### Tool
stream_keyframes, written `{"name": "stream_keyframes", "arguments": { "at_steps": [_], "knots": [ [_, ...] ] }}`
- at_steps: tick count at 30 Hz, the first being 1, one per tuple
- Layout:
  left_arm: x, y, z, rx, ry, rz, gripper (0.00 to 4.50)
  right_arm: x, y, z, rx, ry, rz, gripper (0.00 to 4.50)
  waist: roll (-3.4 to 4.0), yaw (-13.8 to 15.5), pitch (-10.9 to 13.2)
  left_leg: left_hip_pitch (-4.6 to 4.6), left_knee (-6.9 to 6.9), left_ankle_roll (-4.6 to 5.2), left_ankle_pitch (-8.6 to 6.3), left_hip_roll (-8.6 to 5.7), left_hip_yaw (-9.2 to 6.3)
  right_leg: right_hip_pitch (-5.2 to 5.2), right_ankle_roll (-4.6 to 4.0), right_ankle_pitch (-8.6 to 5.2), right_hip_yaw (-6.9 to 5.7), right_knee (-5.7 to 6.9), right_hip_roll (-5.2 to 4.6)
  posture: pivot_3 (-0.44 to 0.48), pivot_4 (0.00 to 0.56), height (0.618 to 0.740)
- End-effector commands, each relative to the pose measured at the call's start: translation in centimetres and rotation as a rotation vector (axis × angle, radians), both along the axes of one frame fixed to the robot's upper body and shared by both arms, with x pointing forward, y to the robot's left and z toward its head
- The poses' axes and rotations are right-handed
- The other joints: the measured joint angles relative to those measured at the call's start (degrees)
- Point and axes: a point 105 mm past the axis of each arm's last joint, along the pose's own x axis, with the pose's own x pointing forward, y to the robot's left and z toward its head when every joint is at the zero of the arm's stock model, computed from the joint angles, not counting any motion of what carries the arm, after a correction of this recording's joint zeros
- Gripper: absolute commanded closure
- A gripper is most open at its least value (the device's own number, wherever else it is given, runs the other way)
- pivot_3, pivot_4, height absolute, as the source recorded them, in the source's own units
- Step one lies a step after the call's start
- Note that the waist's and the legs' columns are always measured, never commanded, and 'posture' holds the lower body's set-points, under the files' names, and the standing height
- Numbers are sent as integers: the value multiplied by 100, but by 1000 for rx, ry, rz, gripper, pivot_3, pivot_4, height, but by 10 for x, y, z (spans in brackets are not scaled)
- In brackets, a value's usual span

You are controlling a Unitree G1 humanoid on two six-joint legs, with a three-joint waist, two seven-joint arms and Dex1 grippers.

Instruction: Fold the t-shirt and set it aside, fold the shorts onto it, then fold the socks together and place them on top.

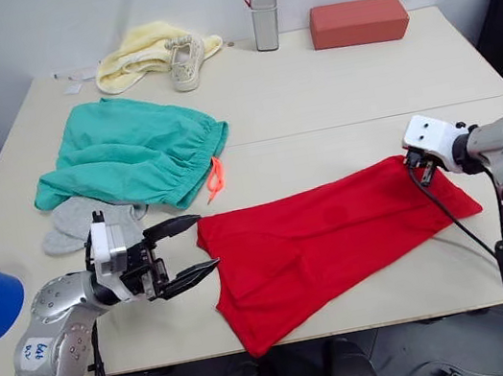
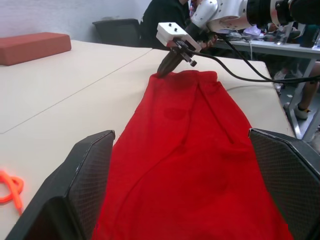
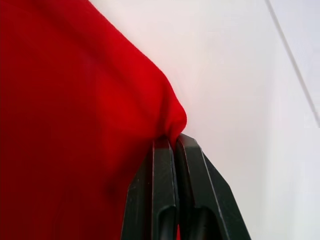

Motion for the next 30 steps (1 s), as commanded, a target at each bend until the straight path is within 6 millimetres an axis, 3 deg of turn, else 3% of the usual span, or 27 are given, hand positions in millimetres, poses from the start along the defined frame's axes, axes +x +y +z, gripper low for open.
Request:
{"name": "stream_keyframes", "arguments": {
  "at_steps": [1,4,5,10,17,20,23,27,30],
  "knots": [
    [0,5,3,8,-38,42,0,4,-1,14,27,-71,-7,4477,0,6,0,0,0,0,1,0,0,0,0,0,0,0,0,0,150,740],
    [1,7,1,-1,-4,43,0,1,-2,14,141,-39,-30,4477,0,13,0,-2,1,4,3,0,-1,2,0,0,-1,-1,-1,0,150,740],
    [3,8,2,-10,8,45,0,-3,-5,9,164,21,-45,4055,0,11,0,-2,2,5,3,0,-1,2,0,0,-1,-1,-1,0,150,740],
    [11,12,0,32,48,48,0,-8,-13,36,247,-113,-22,2496,4,10,2,-1,1,4,4,0,-2,2,0,0,-1,6,0,0,150,740],
    [39,26,5,122,32,81,0,-46,-41,56,576,-31,-128,41,5,73,3,-7,2,6,4,-1,-10,4,1,1,-11,10,-2,0,150,740],
    [46,27,-3,238,147,-6,0,-79,-32,54,767,98,-193,41,5,132,3,-8,2,5,4,1,-20,3,0,0,-19,7,-2,0,150,740],
    [62,24,-1,309,84,-20,0,-109,-26,44,865,190,-331,41,25,167,-2,-8,-2,0,2,1,-21,1,-4,-2,-19,7,-4,0,150,740],
    [77,4,-4,377,66,-99,0,-143,-27,19,876,225,-511,41,18,206,-3,-10,-1,-7,-7,0,-26,-2,-4,-2,-21,4,-8,0,150,740],
    [87,-13,-9,400,63,-123,0,-154,-31,7,864,197,-617,41,11,244,-2,-12,-3,-4,-11,0,-23,-3,-3,-2,-20,0,-8,0,150,740]
  ]
}}
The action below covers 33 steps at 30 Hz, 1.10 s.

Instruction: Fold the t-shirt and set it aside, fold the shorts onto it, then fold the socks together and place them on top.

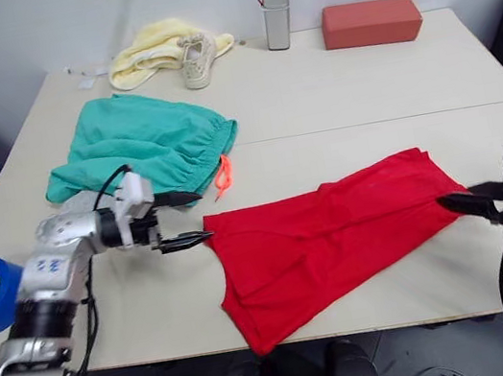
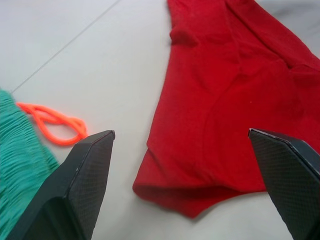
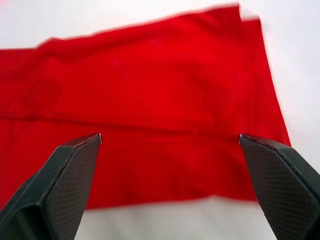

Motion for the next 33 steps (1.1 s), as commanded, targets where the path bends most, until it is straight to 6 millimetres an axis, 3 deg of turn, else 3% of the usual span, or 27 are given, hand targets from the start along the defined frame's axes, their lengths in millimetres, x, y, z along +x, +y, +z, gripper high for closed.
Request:
{"name": "stream_keyframes", "arguments": {
  "at_steps": [1,9,18,19,22,32,33],
  "knots": [
    [11,-19,-4,41,-14,-34,0,-10,-5,-1,-44,-16,-116,41,0,26,0,-1,-1,4,1,-2,1,0,1,0,2,0,-1,0,150,740],
    [33,-33,-21,117,26,45,0,-2,2,-31,-75,18,-203,41,-8,14,5,-5,1,14,8,-5,15,-15,3,2,11,10,6,0,150,740],
    [26,-40,-37,138,145,32,0,15,10,-44,-56,5,-220,41,-50,-36,-4,-2,4,18,10,-5,15,-10,5,2,12,12,4,0,150,740],
    [25,-40,-39,143,162,34,408,18,10,-45,-58,2,-218,0,-52,-52,-6,-1,4,18,10,-5,15,-8,5,2,12,12,4,0,150,740],
    [18,-34,-50,165,224,37,1208,28,11,-47,-57,-17,-216,612,-65,-91,-10,4,4,18,10,-5,13,-3,5,2,12,11,4,0,150,740],
    [-6,-20,-50,154,257,29,4402,50,18,-45,-125,-98,-111,4129,-73,-227,-15,12,1,13,10,0,14,2,4,2,15,12,7,0,150,740],
    [-9,-18,-49,152,257,30,4500,52,18,-44,-139,-110,-92,4486,-73,-238,-15,12,-1,13,10,0,14,2,4,2,15,12,8,0,150,740]
  ]
}}
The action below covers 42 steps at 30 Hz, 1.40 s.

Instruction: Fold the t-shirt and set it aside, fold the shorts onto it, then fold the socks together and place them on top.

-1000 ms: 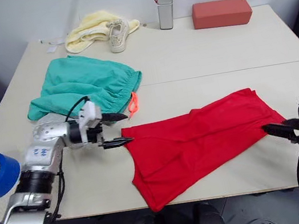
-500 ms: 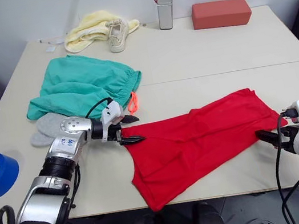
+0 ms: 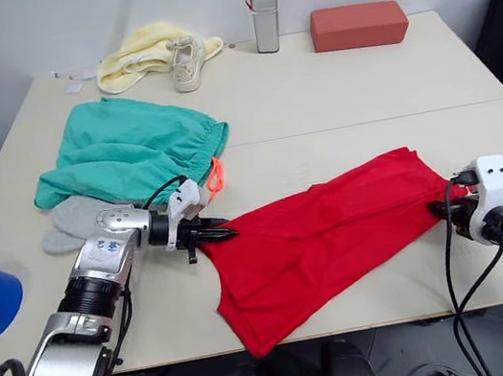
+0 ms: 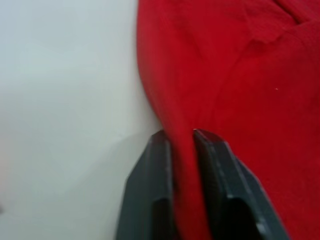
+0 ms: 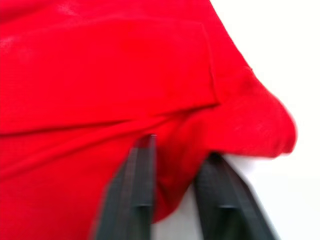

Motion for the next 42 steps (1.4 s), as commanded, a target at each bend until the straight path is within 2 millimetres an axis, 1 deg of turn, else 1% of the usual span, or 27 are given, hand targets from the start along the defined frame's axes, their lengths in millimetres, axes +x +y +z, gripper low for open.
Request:
{"name": "stream_keyframes", "arguments": {
  "at_steps": [1,4,8,15,18,22,25,28,30,32,33,34,36,37,38,39,41,42],
  "knots": [
    [-14,8,-4,13,28,-2,4500,8,1,2,-54,-19,60,4486,0,-15,0,2,-1,-1,0,0,0,0,0,0,1,0,1,0,150,740],
    [-23,15,-1,5,22,23,4500,20,2,11,-94,-64,105,4486,1,-19,1,3,0,-1,0,1,3,0,0,0,7,0,1,0,150,740],
    [-42,22,-3,-10,41,72,4500,41,7,22,-168,-99,177,4486,9,-21,5,1,0,-3,1,1,4,-4,-1,-1,10,1,0,0,150,740],
    [-67,26,-2,-81,67,228,4500,75,26,36,-196,-159,258,4486,18,4,11,-3,0,-4,2,1,2,-6,-1,-1,10,-1,-1,0,150,740],
    [-74,28,-4,-105,56,318,4500,85,37,39,-190,-185,286,4486,19,16,12,-4,0,-5,3,1,0,-5,-1,-1,8,-1,-2,0,150,740],
    [-82,31,-6,-146,39,443,4500,93,49,44,-170,-232,327,4486,19,6,12,-5,0,-6,2,0,0,-5,-1,-1,9,-3,-3,0,150,740],
    [-90,31,-2,-204,10,519,4500,97,49,46,-161,-269,319,4486,19,8,12,-5,0,-6,2,0,0,-5,-1,-1,8,-2,-3,0,150,740],
    [-99,27,-2,-237,56,518,4500,97,44,48,-116,-265,298,4486,19,20,13,-6,1,-6,2,0,-1,-4,-1,-1,7,-3,-3,0,150,740],
    [-103,29,-4,-242,103,530,4500,94,43,49,-102,-246,311,4047,19,18,13,-5,1,-6,3,0,-1,-5,-1,-1,8,-2,-3,0,150,740],
    [-104,38,-3,-219,97,540,3992,86,39,54,-94,-242,327,3498,21,18,14,-5,1,-7,2,0,-1,-5,-2,-1,8,-2,-3,0,150,740],
    [-104,44,-1,-209,94,535,3765,80,35,57,-73,-226,331,3151,23,20,15,-6,0,-7,2,0,-1,-5,-2,-1,8,-2,-3,0,150,740],
    [-105,48,1,-202,92,530,3457,75,34,59,-57,-213,335,2784,25,34,17,-6,-1,-8,1,0,-2,-6,-3,-2,7,-3,-3,0,150,740],
    [-109,62,6,-173,129,489,2837,57,26,63,0,-159,330,2116,30,56,19,-10,-1,-10,0,1,-6,-9,-5,-3,5,-4,-4,0,150,740],
    [-111,66,8,-163,146,468,2457,50,25,65,21,-135,330,1645,30,56,19,-13,-1,-10,0,2,-10,-11,-8,-5,3,-4,-5,0,150,740],
    [-114,72,11,-152,160,452,2167,43,27,66,36,-114,333,1399,33,58,21,-13,-2,-12,-1,3,-10,-12,-9,-5,4,-7,-5,0,150,740],
    [-112,79,13,-122,165,448,1874,33,31,68,59,-88,349,1077,36,59,22,-12,-2,-15,-3,3,-10,-12,-10,-6,4,-7,-7,0,150,740],
    [-106,89,21,-85,171,427,1199,10,43,70,114,-33,396,307,39,76,24,-11,-5,-43,-20,4,-13,-15,-13,-7,4,-6,-10,0,150,740],
    [-101,89,29,-103,175,400,868,-2,49,70,141,-4,421,6,40,97,24,-10,-8,-47,-22,4,-15,-17,-15,-8,4,-6,-10,0,150,740]
  ]
}}
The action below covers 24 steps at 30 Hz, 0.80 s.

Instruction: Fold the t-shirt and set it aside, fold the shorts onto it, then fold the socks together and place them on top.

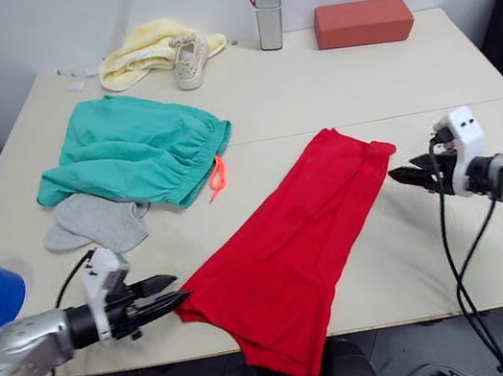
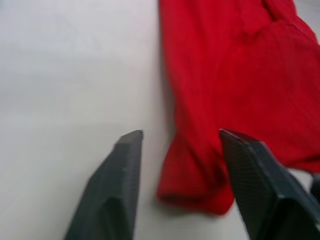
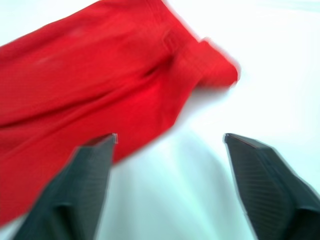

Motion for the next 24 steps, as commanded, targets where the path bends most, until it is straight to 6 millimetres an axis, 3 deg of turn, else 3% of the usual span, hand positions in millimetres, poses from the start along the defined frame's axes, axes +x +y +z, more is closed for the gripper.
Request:
{"name": "stream_keyframes", "arguments": {
  "at_steps": [1,3,5,12,15,20,24],
  "knots": [
    [11,-3,28,-88,-11,-105,531,-36,27,19,74,44,116,0,3,48,2,0,-2,-1,-1,0,-1,-2,-2,-1,0,1,0,0,150,740],
    [19,-13,43,-146,-23,-176,57,-51,35,18,72,68,136,0,5,91,3,-2,-3,-1,-1,0,-1,-5,-4,-2,0,2,-1,0,150,740],
    [25,-22,48,-161,-40,-214,57,-64,39,15,73,79,146,0,6,93,3,-6,-3,1,-2,-1,-1,-6,-2,-1,1,-1,-3,0,150,740],
    [78,-71,51,-127,-84,-335,57,-112,62,-15,29,145,204,0,-2,249,2,-18,-5,32,11,-5,6,-3,9,5,-5,-18,11,0,150,740],
    [105,-105,49,-111,-115,-371,57,-132,79,-25,61,166,218,0,-14,246,4,-20,-2,43,16,-11,14,-3,19,11,-1,-21,11,0,150,740],
    [129,-147,38,-81,-124,-402,57,-151,101,-42,78,213,238,0,-19,220,4,-27,9,56,16,-12,8,-4,27,15,-1,-19,9,0,150,740],
    [147,-171,30,-62,-133,-385,57,-147,103,-52,74,226,185,0,-35,220,11,-28,11,62,14,-12,9,-5,29,16,-2,-22,10,0,150,740]
  ]
}}
